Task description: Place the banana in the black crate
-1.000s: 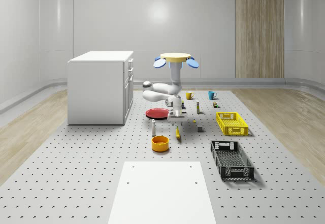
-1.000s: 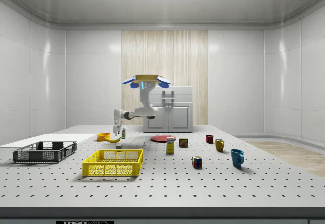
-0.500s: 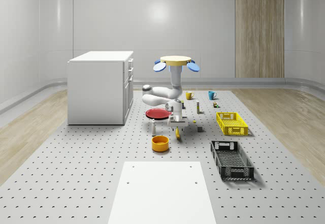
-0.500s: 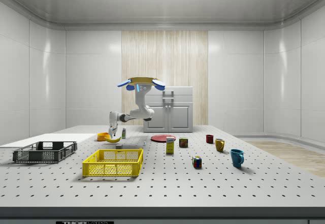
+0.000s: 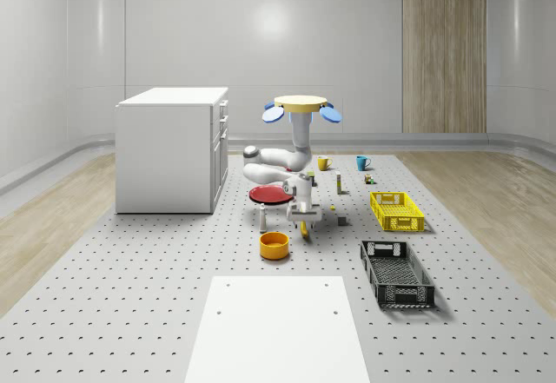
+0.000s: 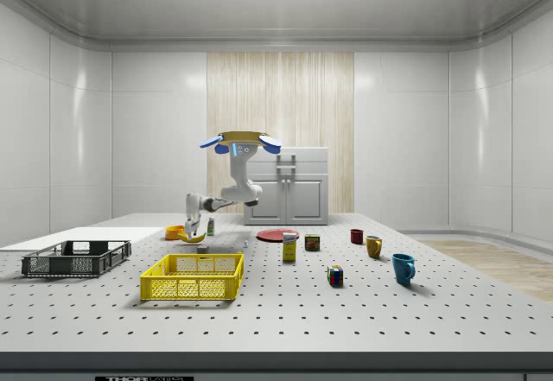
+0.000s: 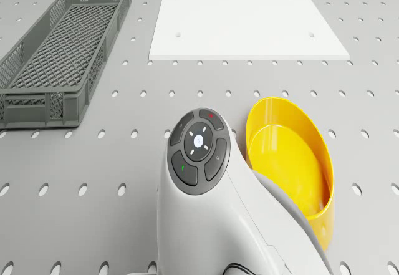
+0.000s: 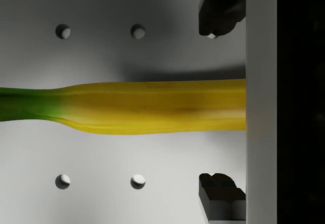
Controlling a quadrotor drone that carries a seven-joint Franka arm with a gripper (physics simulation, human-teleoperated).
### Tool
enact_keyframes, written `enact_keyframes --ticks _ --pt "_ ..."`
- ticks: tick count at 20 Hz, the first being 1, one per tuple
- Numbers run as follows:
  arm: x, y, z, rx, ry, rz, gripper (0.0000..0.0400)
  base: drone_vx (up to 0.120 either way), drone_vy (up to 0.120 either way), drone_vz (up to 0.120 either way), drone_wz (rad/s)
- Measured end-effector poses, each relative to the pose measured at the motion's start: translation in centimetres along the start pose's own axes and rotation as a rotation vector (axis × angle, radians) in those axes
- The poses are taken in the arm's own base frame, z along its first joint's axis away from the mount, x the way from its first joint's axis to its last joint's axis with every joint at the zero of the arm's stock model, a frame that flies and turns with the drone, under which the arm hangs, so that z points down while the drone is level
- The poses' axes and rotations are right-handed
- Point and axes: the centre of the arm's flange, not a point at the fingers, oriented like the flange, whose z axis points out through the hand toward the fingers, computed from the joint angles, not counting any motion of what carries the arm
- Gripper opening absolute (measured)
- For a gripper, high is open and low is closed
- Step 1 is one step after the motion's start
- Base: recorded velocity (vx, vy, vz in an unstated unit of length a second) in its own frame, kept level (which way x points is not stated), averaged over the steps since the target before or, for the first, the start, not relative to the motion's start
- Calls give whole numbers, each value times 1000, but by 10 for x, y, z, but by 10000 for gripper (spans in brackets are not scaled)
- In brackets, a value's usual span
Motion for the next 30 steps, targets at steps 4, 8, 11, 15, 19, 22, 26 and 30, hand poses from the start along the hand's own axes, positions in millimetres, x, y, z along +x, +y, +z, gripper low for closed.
enact_keyframes --ticks 4,8,11,15,19,22,26,30 --pt "0 0 11 0 0 0 400 0 0 0 0" --pt "0 0 17 0 0 0 400 0 0 0 0" --pt "0 0 19 0 0 0 400 0 0 0 0" --pt "0 0 25 0 0 0 400 0 0 0 0" --pt "0 0 27 0 0 0 242 0 0 0 0" --pt "0 0 28 0 0 2 198 0 0 0 0" --pt "0 0 28 -2 4 24 197 0 0 0 0" --pt "0 0 17 -3 6 39 197 0 0 0 0"
